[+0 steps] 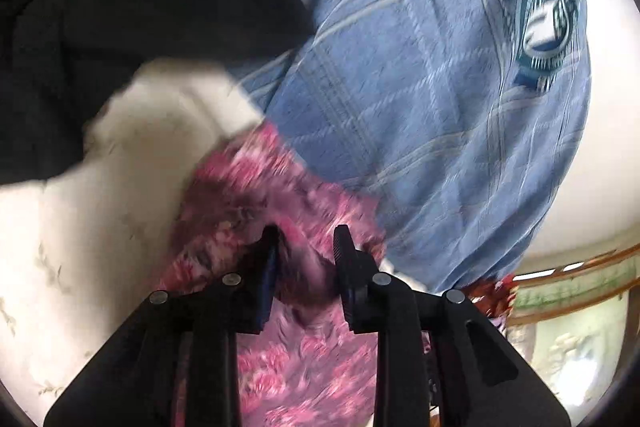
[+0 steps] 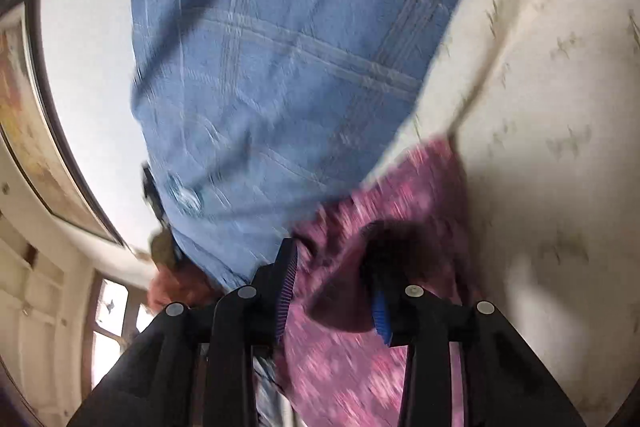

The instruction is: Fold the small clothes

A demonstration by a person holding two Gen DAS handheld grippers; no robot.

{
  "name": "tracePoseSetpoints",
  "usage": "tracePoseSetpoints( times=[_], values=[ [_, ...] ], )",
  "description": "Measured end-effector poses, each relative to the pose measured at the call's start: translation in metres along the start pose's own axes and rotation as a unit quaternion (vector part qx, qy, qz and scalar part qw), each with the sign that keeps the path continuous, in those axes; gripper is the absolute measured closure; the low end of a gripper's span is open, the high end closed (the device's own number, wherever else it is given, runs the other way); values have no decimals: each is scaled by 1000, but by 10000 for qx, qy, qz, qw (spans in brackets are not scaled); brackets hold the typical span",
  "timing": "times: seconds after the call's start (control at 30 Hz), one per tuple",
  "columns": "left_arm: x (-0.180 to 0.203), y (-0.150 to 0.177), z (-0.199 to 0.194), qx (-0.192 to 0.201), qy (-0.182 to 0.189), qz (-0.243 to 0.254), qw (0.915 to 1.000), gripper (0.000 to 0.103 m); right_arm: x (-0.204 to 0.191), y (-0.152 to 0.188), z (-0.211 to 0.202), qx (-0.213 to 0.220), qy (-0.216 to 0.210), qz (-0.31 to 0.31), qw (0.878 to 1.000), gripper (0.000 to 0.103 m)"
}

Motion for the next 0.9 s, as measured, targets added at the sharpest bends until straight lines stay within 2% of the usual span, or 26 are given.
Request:
tracePoseSetpoints(
  times=[0.07, 0.1, 0.13, 0.2, 0.27, 0.3, 0.33, 0.37, 0.4, 0.47, 0.53, 0.6, 0.67, 0.7, 0.73, 0.77, 0.8, 0.83, 0.9],
  values=[
    [-3, -14, 0, 200, -96, -223, 9995, 80, 1, -19, -3, 438, -226, 144, 9987, 67],
    [-9, -23, -1, 293, -130, -431, 9986, 80, 7, -31, -8, 812, -202, 268, 9961, 65],
    [-13, -29, -1, 298, -132, -586, 9977, 80, 15, -41, -13, 1092, -128, 391, 9932, 64],
    [-22, -35, -2, 202, -105, -821, 9964, 80, 28, -50, -18, 1231, 233, 508, 9908, 63],
    [-22, -35, -7, 228, -176, -584, 9979, 79, 35, -49, -20, 1122, 570, 416, 9912, 62],
    [-20, -33, -12, 276, -324, -250, 9988, 74, 34, -44, -19, 978, 723, 246, 9923, 60],
    [-19, -30, -13, 267, -431, 4, 9987, 61, 33, -39, -19, 848, 914, 48, 9922, 58],
    [-19, -27, -13, 213, -523, 178, 9982, 52, 32, -34, -17, 743, 1051, -106, 9916, 53],
    [-21, -21, -10, 131, -620, 336, 9974, 52, 32, -31, -14, 634, 1184, -232, 9907, 49],
    [-23, -17, 2, -99, -701, 572, 9958, 49, 34, -23, -7, 385, 1531, -418, 9866, 48],
    [-25, -5, 15, -361, -866, 819, 9922, 46, 36, -17, 4, 209, 1737, -572, 9829, 48],
    [-25, 6, 26, -509, -1110, 1166, 9856, 38, 38, -15, 14, 90, 1894, -712, 9793, 48],
    [-20, 13, 30, -421, -1356, 1509, 9783, 38, 37, -10, 25, -59, 2140, -972, 9720, 48],
    [-14, 16, 31, -300, -1484, 1800, 9719, 38, 35, -7, 30, -148, 2299, -1200, 9657, 58],
    [-9, 18, 31, -208, -1554, 2008, 9670, 57, 33, -5, 34, -207, 2522, -1490, 9559, 68],
    [-2, 21, 32, -113, -1643, 2269, 9599, 98, 29, -3, 37, -244, 2723, -1759, 9457, 93],
    [1, 24, 32, -122, -1739, 2434, 9541, 103, 25, -1, 37, -287, 2829, -1982, 9380, 96],
    [4, 26, 31, -62, -1764, 2471, 9528, 103, 17, 0, 35, -256, 2855, -2166, 9332, 96],
    [17, 25, 22, 318, -1794, 2686, 9459, 103, -3, -1, 29, -122, 2683, -2435, 9320, 97]
  ],
)
Point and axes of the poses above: each gripper's, at about its wrist camera, not at the fingertips, and z roughly the way its jaws point, x to its right, y to its underside, the point moved 8 cm from there along z, roughly the way its jaws point, and after that the axes turned 6 degrees about -y, right-handed, at the moved point
